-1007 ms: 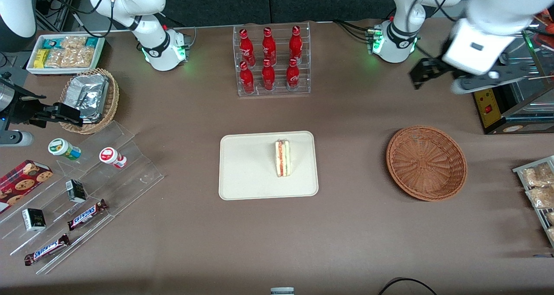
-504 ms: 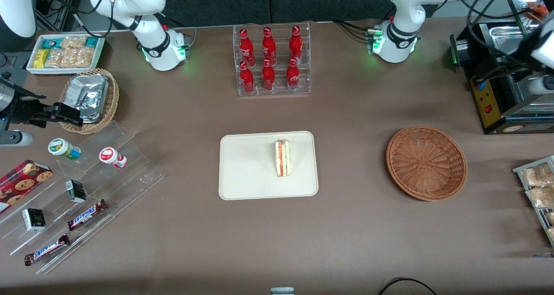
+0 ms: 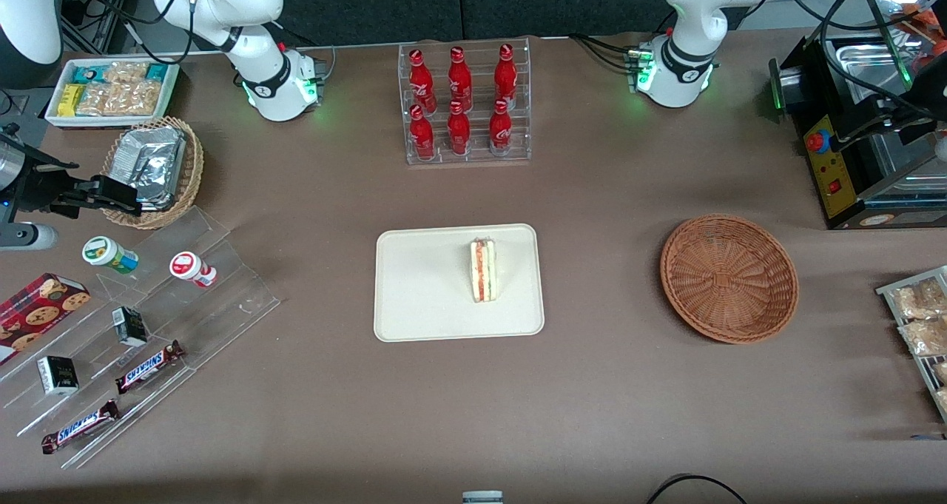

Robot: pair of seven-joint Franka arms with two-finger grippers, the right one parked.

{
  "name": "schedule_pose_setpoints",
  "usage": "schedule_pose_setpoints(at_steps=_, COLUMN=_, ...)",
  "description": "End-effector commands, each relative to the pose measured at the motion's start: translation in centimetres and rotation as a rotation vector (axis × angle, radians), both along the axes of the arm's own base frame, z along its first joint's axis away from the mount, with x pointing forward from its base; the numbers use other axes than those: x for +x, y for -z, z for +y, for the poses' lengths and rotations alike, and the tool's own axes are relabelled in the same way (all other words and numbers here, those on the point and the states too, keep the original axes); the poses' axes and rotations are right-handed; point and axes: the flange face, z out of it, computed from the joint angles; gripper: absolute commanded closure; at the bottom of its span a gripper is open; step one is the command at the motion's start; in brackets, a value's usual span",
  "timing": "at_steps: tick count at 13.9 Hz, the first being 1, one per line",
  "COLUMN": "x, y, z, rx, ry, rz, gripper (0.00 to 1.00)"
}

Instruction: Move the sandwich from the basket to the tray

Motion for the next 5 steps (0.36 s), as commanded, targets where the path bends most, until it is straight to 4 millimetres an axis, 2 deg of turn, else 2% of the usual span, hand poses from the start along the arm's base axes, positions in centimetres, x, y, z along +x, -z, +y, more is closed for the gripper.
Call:
schedule_pose_setpoints(at_steps=1, x=0.36, y=-0.21, z=-1.00, rx=-0.014, ry=0.037, rz=-0.008, gripper=0.01)
schedule_pose_setpoints(at_steps=5, x=0.31, y=-0.25, z=-1.25, rx=-0.045, ry=0.099, rz=-0.006, gripper=0.01)
